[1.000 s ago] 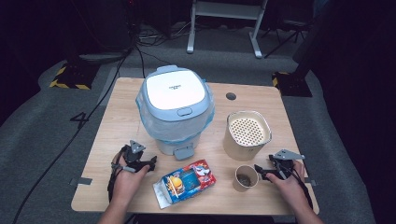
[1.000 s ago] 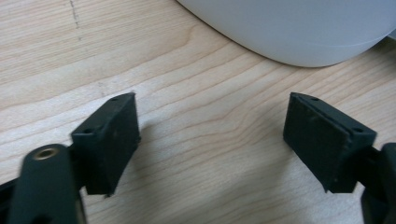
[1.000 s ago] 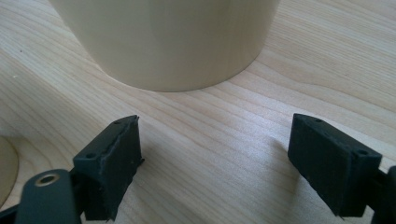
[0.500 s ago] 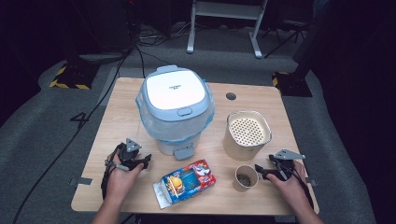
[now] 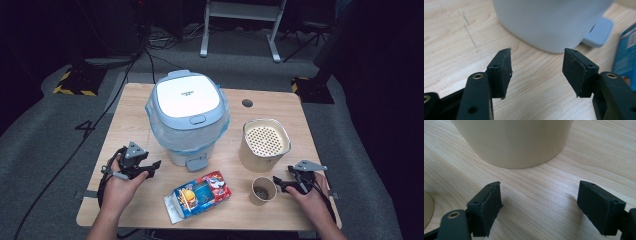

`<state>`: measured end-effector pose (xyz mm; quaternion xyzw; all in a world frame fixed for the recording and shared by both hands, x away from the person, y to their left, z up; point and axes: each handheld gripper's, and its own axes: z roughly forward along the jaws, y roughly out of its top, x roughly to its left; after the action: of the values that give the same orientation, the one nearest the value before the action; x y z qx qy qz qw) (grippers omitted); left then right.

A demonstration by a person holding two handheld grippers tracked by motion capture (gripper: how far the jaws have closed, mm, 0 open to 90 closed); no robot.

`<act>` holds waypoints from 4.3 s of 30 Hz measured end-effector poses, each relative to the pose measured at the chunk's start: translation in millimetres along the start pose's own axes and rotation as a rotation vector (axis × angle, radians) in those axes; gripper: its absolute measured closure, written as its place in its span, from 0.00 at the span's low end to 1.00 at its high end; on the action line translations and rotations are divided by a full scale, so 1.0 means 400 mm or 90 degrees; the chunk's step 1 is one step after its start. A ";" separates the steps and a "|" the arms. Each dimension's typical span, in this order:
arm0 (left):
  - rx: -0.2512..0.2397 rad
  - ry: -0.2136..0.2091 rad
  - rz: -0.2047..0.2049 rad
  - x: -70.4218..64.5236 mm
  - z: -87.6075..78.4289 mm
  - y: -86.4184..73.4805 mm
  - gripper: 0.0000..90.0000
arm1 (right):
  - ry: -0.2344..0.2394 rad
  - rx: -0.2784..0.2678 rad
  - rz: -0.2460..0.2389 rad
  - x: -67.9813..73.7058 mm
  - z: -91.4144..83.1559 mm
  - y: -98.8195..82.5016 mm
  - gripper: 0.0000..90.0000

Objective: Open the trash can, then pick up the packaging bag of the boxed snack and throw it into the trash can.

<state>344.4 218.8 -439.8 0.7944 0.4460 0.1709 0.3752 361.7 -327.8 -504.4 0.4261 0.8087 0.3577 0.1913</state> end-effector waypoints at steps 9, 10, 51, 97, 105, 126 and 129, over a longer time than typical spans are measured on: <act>-0.056 -0.045 0.039 -0.033 -0.073 0.068 0.49 | 0.000 0.000 0.000 0.000 0.000 0.000 0.22; -0.072 -0.059 0.045 -0.038 -0.089 0.079 0.48 | 0.000 0.000 0.000 0.000 0.000 0.000 0.22; -0.224 -0.312 0.125 -0.071 -0.186 0.341 0.93 | -0.002 -0.001 0.002 0.000 0.001 0.001 0.23; -0.149 -0.193 0.209 -0.149 -0.087 0.429 1.00 | -0.001 -0.004 -0.004 0.000 0.003 0.003 0.25; -0.162 -0.198 0.211 -0.150 -0.085 0.424 1.00 | 0.000 -0.003 -0.004 0.000 0.003 0.003 0.25; -0.266 -0.316 0.211 -0.135 -0.151 0.321 0.51 | -0.001 -0.004 -0.004 0.000 0.003 0.003 0.25; -0.259 -0.311 0.200 -0.129 -0.147 0.292 0.50 | -0.001 -0.004 -0.004 0.000 0.003 0.003 0.25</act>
<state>348.4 164.3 -310.2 0.7796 0.1727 0.1169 0.5905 362.9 -326.9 -504.3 0.4231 0.8089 0.3592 0.1940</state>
